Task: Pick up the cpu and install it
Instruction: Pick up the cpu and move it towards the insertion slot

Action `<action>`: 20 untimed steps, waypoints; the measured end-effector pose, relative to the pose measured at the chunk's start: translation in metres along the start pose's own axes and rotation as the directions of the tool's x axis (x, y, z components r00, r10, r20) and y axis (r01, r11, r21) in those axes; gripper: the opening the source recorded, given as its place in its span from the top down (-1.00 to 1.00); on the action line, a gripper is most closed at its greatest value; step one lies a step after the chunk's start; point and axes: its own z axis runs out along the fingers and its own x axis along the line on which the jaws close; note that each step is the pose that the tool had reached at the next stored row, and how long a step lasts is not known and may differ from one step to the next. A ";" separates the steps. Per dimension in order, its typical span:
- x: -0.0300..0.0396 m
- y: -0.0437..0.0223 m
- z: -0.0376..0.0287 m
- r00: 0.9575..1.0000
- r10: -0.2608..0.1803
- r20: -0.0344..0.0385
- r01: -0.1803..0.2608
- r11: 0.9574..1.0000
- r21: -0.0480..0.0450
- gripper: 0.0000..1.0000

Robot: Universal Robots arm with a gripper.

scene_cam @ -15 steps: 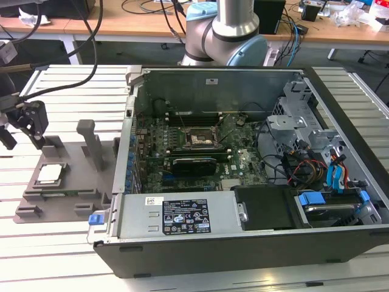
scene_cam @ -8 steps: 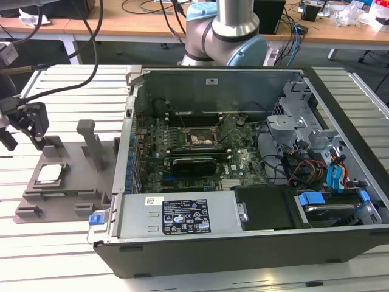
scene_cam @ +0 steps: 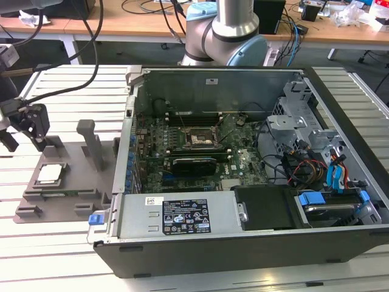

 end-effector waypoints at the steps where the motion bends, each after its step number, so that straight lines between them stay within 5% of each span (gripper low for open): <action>1: 0.0000 0.0000 0.0005 1.000 0.000 0.000 0.000 1.000 0.000 -0.21; 20: 0.0004 0.0004 0.0109 1.000 0.000 0.000 0.000 1.000 0.000 -0.21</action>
